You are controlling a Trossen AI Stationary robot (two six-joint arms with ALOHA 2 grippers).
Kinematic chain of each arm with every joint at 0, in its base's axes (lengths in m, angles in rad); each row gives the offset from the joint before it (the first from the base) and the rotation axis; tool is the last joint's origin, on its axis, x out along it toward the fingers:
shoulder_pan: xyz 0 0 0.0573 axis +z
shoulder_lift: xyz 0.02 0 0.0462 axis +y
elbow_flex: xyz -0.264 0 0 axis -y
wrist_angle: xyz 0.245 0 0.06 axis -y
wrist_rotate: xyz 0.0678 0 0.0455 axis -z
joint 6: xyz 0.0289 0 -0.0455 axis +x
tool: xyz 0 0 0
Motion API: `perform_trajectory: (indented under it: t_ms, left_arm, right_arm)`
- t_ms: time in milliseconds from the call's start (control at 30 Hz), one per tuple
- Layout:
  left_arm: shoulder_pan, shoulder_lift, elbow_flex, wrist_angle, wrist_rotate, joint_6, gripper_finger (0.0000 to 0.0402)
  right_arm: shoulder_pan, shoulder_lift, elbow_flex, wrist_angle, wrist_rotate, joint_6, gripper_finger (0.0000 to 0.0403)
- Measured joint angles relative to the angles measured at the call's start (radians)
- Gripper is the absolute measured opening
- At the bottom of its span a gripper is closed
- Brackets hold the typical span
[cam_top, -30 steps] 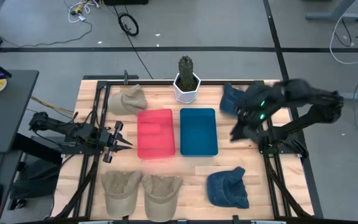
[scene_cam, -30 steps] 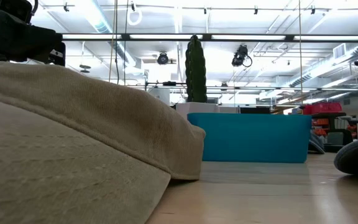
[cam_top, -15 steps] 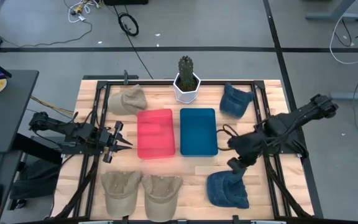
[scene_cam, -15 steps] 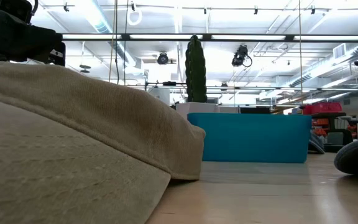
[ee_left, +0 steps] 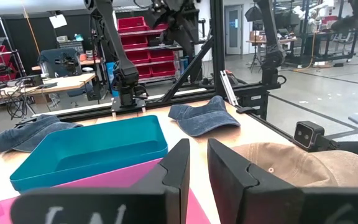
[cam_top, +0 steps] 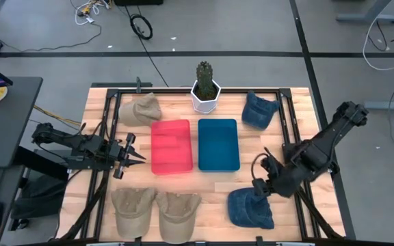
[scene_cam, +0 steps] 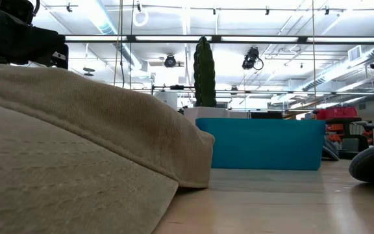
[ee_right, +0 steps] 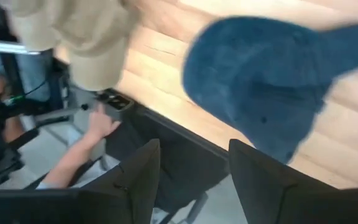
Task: Pick & Place hat
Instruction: Put the bottom gray cap into the blue bin
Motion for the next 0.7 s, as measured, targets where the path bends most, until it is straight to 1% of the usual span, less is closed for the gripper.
perform_trajectory:
  t_ms: [100, 167, 267, 400, 467, 533, 600, 700]
  left_arm:
    - [0.000, 0.000, 0.000, 0.000, 0.000, 0.000, 0.0060]
    - [0.000, 0.000, 0.000, 0.000, 0.000, 0.000, 0.0060]
    - [0.000, 0.000, 0.000, 0.000, 0.000, 0.000, 0.0060]
    - [0.000, 0.000, 0.000, 0.000, 0.000, 0.000, 0.0060]
    - [0.000, 0.000, 0.000, 0.000, 0.000, 0.000, 0.0060]
    - [0.000, 0.000, 0.000, 0.000, 0.000, 0.000, 0.0060]
    - [0.000, 0.000, 0.000, 0.000, 0.000, 0.000, 0.0060]
    - [0.000, 0.000, 0.000, 0.000, 0.000, 0.000, 0.0060]
  right_arm:
    - [0.041, 0.041, 0.028, -0.077, -0.005, 0.078, 0.0194]
    - [0.057, 0.085, 0.085, -0.158, -0.014, 0.100, 0.0194]
    - [0.068, 0.179, 0.222, -0.287, -0.015, 0.118, 0.0194]
    - [0.065, 0.321, 0.432, -0.475, -0.015, 0.101, 0.0194]
    - [0.065, 0.379, 0.511, -0.558, -0.015, 0.100, 0.0194]
    - [0.064, 0.407, 0.538, -0.562, -0.013, 0.108, 0.0194]
    - [0.064, 0.415, 0.538, -0.528, 0.002, 0.125, 0.0194]
    - [0.061, 0.418, 0.538, -0.459, 0.012, 0.108, 0.0194]
